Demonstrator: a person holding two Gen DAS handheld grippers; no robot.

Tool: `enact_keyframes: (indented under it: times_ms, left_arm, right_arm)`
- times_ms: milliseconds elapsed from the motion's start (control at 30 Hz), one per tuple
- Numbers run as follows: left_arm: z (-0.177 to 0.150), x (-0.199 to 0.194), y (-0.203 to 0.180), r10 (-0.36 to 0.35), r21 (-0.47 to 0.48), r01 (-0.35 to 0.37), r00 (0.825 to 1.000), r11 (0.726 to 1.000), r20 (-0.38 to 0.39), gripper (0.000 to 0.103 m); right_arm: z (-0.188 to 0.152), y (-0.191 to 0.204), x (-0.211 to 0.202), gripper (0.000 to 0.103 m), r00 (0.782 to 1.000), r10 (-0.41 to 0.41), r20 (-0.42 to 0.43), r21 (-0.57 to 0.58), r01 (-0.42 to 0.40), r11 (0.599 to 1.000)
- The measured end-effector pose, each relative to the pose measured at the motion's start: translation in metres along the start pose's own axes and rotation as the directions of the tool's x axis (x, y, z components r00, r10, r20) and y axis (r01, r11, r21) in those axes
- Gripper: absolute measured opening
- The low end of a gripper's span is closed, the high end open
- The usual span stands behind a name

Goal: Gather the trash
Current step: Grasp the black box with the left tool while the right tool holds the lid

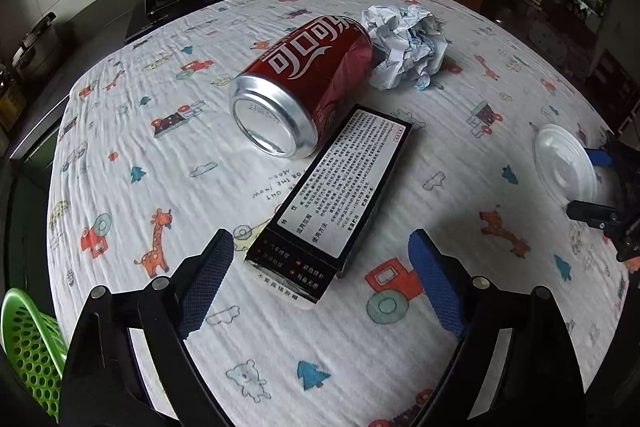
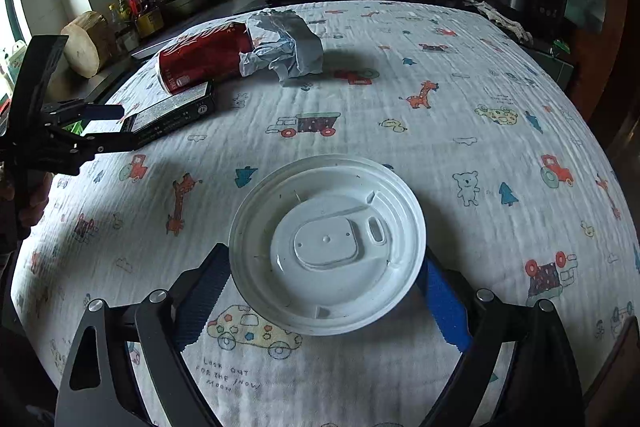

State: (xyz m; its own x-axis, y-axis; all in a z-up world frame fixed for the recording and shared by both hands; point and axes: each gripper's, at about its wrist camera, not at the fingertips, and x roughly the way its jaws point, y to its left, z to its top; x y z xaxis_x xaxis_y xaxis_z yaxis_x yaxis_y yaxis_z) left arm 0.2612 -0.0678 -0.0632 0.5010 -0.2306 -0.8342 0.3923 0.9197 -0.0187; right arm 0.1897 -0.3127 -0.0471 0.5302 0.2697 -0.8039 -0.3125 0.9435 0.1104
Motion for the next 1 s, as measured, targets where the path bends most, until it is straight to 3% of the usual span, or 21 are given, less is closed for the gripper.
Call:
enact_keyframes:
  times_ms: [400,700,1000]
  left_arm:
    - [0.011,0.019,0.000,-0.018,-0.036,0.018,1.000,0.999,0.002,0.075]
    - [0.006,0.015,-0.007,-0.040,-0.017,0.040,0.999,0.999,0.013,0.053]
    - [-0.008,-0.002,-0.004,-0.066,-0.063,0.068,0.997,0.996,0.044,0.050]
  right_arm:
    - [-0.006,-0.003,-0.007,0.088,1.000,0.007,0.002,0.019,-0.007,1.000]
    - [-0.006,0.007,-0.011,0.088,1.000,0.027,0.003,0.011,-0.027,1.000]
    - [-0.006,0.020,-0.017,0.088,0.999,0.053,0.011,0.000,-0.053,0.999]
